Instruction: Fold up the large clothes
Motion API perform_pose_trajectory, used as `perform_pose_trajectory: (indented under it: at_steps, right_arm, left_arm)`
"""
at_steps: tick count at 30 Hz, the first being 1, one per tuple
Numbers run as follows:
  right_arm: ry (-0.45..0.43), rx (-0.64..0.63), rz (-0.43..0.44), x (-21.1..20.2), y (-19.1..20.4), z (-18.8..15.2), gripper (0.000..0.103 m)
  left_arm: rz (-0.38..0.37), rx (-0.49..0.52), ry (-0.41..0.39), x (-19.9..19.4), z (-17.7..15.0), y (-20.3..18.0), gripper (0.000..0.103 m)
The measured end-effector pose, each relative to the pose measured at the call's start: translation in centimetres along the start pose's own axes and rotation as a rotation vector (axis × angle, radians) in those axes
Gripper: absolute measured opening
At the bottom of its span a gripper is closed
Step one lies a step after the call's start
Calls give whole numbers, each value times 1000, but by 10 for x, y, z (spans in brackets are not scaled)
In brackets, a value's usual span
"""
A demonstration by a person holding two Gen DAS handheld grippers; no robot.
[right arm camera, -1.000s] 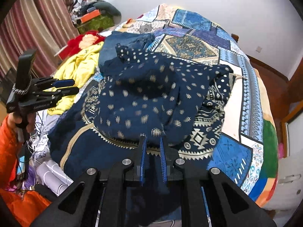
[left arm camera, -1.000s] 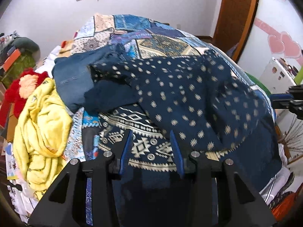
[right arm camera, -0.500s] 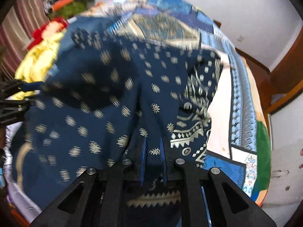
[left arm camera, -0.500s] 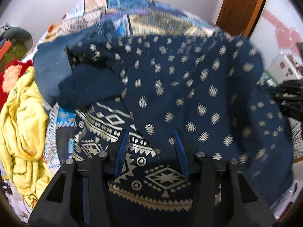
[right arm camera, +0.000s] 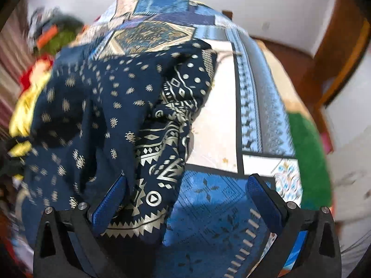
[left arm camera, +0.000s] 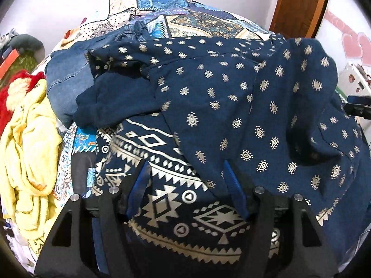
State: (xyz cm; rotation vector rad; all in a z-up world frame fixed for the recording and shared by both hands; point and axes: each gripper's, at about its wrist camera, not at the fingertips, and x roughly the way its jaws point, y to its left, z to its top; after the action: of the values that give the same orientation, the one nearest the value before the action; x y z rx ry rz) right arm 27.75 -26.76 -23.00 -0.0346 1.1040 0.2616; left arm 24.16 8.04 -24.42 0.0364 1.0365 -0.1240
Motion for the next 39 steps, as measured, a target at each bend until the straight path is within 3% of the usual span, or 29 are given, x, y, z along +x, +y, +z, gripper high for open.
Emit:
perform_pose_trajectory:
  at_steps: [7,11,17,22,30,35,37,39]
  right_arm:
    - [-88,27,22,-20,-5,33,103]
    - [-120,40,48,-19,-2,60,103]
    - [-103,31,42,8,0,93,103]
    - [-55,38,34,43,-4,114,103]
    - [0,72,126,92,-11,142,101]
    - [3,77,213,113,-8,157,89]
    - [1,66,244,117,-4,161,63]
    - [3,70,264,123,1,164,48]
  left_arm:
    - [41,-118,-94,-38,31,59,68]
    - [80,-195,-100,-34,56,102,68]
    - [50,-285,-64,5,82,146,68]
    - [10,-310,-21,49,98,161,68]
    - [2,-308,-13,104,128,174,68]
    - [-25,-309,-31,121,139,179,70]
    - [-43,-333,-42,125,141,182,70]
    - [-42,-331,-51,124,140,181,69]
